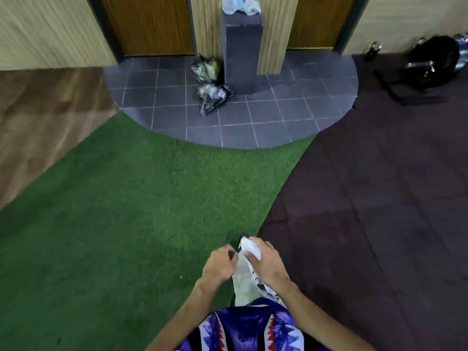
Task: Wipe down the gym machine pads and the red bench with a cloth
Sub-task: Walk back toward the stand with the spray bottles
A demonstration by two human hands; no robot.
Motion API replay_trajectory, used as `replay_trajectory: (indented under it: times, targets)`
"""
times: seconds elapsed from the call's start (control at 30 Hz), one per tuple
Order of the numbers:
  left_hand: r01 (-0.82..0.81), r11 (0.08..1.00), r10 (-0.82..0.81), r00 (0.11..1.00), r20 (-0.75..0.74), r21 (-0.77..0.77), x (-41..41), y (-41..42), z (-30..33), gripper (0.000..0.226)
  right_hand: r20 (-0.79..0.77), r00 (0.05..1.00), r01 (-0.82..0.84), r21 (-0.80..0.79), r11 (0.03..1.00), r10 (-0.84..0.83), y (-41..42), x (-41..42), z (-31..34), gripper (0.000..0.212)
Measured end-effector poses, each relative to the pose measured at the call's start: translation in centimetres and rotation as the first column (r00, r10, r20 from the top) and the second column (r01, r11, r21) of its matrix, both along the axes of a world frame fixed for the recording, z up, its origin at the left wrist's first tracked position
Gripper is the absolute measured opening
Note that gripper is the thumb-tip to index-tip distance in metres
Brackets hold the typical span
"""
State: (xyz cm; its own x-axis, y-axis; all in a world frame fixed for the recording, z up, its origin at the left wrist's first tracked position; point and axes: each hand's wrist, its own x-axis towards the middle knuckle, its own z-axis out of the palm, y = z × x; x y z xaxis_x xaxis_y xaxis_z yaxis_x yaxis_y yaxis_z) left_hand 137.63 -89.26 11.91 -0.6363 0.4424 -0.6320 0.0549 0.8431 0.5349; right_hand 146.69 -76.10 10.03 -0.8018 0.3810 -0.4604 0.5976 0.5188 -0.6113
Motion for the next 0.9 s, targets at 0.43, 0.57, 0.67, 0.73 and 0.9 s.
replay_trajectory:
  times: [0.43,0.57,0.67,0.73,0.9]
  targets:
    - [-0.046,0.999,0.044,0.997,-0.069,-0.023,-35.3,23.9,0.6,0.025,0.000,1.000,-0.011,-0.001,1.000,0.011,25.0,-33.8,0.5,0.046]
    - [0.007,0.999,-0.009,0.998,-0.067,-0.033,-46.1,31.1,-1.1,0.026,-0.016,0.999,0.031,-0.017,0.999,-0.032,31.6,-44.2,-0.1,0.044]
    - [0.037,0.999,-0.037,0.997,-0.071,-0.004,-55.2,36.7,-1.0,0.027,-0.012,0.999,0.042,-0.018,0.999,-0.043,36.8,-52.9,-0.9,0.044]
    - [0.056,0.998,-0.057,0.996,-0.073,-0.007,-61.2,39.9,-0.4,0.028,-0.022,0.998,0.063,-0.028,0.998,-0.064,40.3,-58.5,-0.5,0.045]
    - [0.069,0.998,-0.069,0.994,-0.081,-0.015,-74.8,47.5,1.3,0.027,-0.051,0.990,0.127,-0.062,0.990,-0.131,48.3,-71.3,2.1,0.046]
